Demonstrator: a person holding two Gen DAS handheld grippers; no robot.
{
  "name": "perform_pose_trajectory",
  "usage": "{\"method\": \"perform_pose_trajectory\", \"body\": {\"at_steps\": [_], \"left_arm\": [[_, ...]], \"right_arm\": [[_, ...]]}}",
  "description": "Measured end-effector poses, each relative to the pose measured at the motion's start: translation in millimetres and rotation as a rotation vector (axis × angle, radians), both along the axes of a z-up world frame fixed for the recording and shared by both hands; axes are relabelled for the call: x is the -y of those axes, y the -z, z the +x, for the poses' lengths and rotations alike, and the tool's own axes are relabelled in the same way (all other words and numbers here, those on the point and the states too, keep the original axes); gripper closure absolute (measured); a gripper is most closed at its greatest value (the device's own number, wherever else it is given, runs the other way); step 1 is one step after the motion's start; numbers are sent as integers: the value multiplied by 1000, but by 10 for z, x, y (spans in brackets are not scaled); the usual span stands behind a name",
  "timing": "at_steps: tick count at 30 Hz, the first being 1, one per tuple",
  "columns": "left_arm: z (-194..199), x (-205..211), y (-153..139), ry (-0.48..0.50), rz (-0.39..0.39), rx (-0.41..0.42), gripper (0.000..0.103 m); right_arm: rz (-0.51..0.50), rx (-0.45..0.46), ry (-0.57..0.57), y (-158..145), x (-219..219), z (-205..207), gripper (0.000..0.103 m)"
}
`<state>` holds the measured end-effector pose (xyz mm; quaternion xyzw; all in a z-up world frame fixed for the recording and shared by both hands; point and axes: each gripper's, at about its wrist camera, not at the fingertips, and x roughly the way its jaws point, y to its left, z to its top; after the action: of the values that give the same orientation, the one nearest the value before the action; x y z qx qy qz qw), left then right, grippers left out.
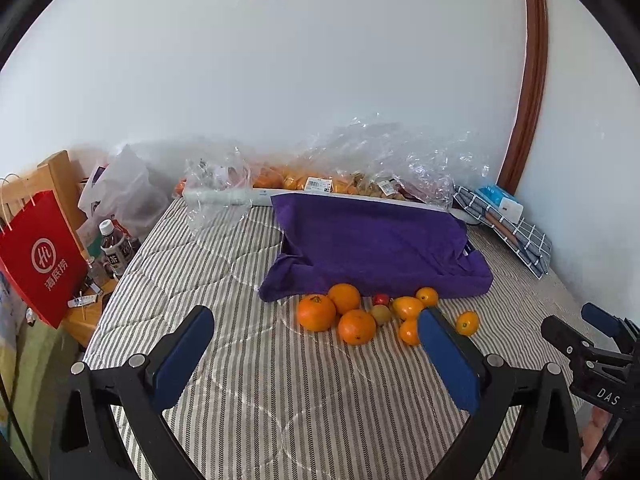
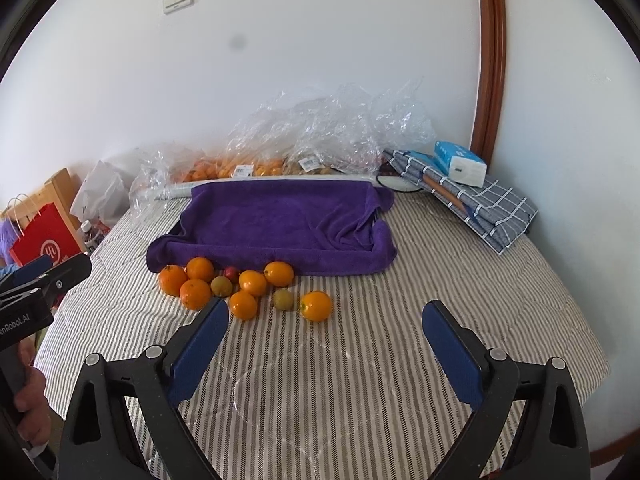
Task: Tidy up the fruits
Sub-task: 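Grasp the small orange tangerine with the right tool while the left tool approaches the large orange, then grasp the large orange with the left tool while the right tool holds the tangerine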
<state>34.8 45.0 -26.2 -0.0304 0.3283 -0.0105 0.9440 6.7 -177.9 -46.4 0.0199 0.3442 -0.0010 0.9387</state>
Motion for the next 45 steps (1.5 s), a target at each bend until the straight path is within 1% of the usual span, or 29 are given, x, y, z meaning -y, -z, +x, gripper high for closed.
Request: {"method": "perform_pose_trajectory", "body": {"at_steps": [4,8,12,14,16,19,22,23,25,26,28,30,32,34,35,36,39,41,45], "left_arm": [[107,-48,125,0,18,-16,1],[249,-134,320,14,14,-68,1],[355,-219,540,3,34,-110,1],[411,-263,645,0,35,-133,4],[468,-307,748,4,29,-154,5],[540,-339,905,26,34,-180,9],[600,-355,1002,34,40,-189,9],[608,-363,1023,35,39,-187,9],[619,-382,1051,36,31,-178,9],[640,-397,1070,42,17,-191,11],[681,-440,1096,70,-37,-208,11],[706,-472,1122,65,-65,-220,11],[733,-494,1160,54,-77,-239,11],[746,-512,1185,52,-90,-252,11],[753,-516,1197,48,-91,-258,12],[750,-513,1196,47,-89,-256,13],[741,-507,1197,80,-123,-251,13],[745,-498,1198,93,-130,-249,13],[730,-512,1191,102,-160,-247,13]], "right_arm": [[20,-17,-15,145,2,116,10],[57,-50,-18,320,55,234,16],[59,-97,1,542,99,386,26],[57,-113,17,659,125,452,32],[64,-131,11,768,152,505,41],[66,-150,9,910,176,580,47],[87,-161,-12,997,176,665,52],[90,-164,-19,1007,168,688,52],[103,-170,-50,1033,136,748,52],[119,-181,-63,1052,129,787,52],[138,-193,-73,1084,116,853,52],[119,-195,-73,1119,74,924,52],[116,-201,-77,1156,49,985,55],[138,-216,-87,1191,44,1036,66],[136,-220,-84,1202,46,1052,67],[130,-219,-83,1203,42,1055,68],[112,-214,-83,1202,19,1026,68],[106,-201,-84,1186,19,1003,68],[117,-193,-98,1176,39,988,68]]}}
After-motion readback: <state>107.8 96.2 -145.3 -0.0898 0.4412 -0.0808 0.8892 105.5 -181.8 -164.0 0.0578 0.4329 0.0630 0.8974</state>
